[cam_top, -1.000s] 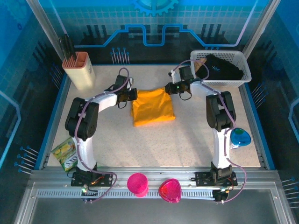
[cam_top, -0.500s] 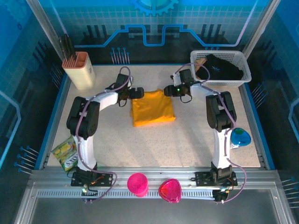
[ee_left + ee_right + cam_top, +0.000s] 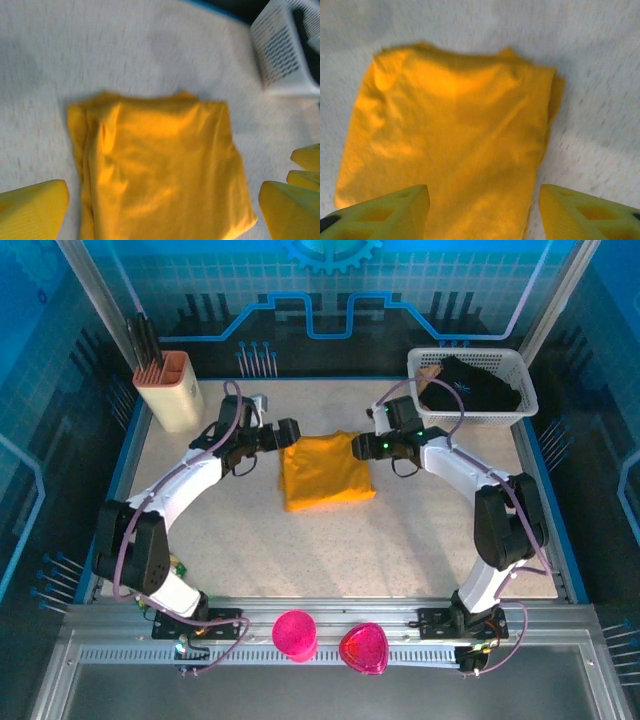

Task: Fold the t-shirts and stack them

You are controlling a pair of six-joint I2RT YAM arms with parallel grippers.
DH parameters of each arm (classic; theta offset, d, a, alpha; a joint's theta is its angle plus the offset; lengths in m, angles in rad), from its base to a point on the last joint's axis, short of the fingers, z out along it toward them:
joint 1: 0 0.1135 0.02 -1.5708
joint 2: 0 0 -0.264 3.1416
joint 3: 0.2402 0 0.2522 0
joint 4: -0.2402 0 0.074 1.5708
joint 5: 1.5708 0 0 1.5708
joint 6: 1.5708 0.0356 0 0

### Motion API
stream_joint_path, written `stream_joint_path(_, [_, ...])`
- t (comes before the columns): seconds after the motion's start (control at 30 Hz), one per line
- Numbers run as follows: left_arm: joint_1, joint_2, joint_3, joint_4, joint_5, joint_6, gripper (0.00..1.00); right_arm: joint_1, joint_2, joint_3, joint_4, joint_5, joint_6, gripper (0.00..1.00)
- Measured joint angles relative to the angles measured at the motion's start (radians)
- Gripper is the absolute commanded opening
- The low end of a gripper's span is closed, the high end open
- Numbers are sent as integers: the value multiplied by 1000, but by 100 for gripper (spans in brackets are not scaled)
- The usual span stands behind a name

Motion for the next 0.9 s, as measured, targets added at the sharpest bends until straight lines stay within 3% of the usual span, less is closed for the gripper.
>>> stream_joint_path(0.13, [-62, 88, -33, -68, 1, -48, 74, 25, 62, -1, -48, 32, 45, 52])
stream_joint_path(0.17, [-80, 116, -34, -77, 0, -55, 57, 26, 80, -1, -55, 43, 57, 50])
stream_joint_path(0.2, [-94, 140, -33, -85, -2, -69, 53, 25, 96, -1, -60, 50, 64, 49])
stream_joint_path(0.27, [-118, 190, -27, -104, -8, -76, 35, 26, 133, 0, -70, 66, 85, 43])
stream_joint_path(0.57, [-133, 344, 79, -173, -113, -109, 29, 31, 237, 34, -62, 72, 126, 4])
stream_joint_path(0.9, [-108, 550, 383, -261, -181, -62, 28, -15, 357, 195, -54, 67, 128, 0])
